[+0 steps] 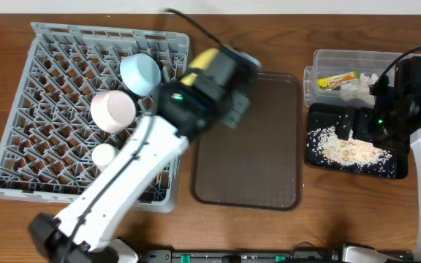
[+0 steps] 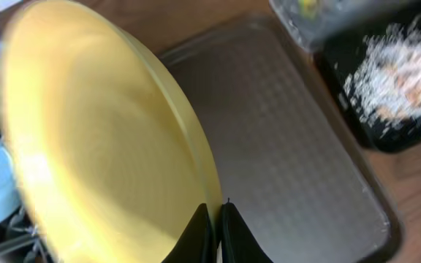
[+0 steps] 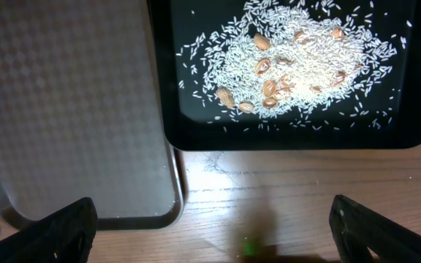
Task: Sort waste into correct bins and load items into the dishwasher
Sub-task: 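Lift the yellow plate and stand it upright in the rack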
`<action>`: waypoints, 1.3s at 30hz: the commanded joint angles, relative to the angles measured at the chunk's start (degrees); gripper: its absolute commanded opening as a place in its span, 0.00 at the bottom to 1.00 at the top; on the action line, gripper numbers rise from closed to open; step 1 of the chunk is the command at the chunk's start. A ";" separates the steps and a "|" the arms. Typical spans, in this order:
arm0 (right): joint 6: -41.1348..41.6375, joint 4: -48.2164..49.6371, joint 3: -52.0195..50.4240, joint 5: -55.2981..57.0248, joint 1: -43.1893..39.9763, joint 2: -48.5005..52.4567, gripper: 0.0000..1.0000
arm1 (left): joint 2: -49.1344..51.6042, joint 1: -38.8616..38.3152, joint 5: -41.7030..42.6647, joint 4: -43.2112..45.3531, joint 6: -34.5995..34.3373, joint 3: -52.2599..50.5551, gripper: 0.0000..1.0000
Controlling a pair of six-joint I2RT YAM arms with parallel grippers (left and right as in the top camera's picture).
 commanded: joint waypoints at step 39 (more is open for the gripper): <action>-0.57 -0.33 0.74 0.33 -0.35 -0.17 0.99 | 13.51 36.89 42.58 -0.87 -2.80 -0.31 0.06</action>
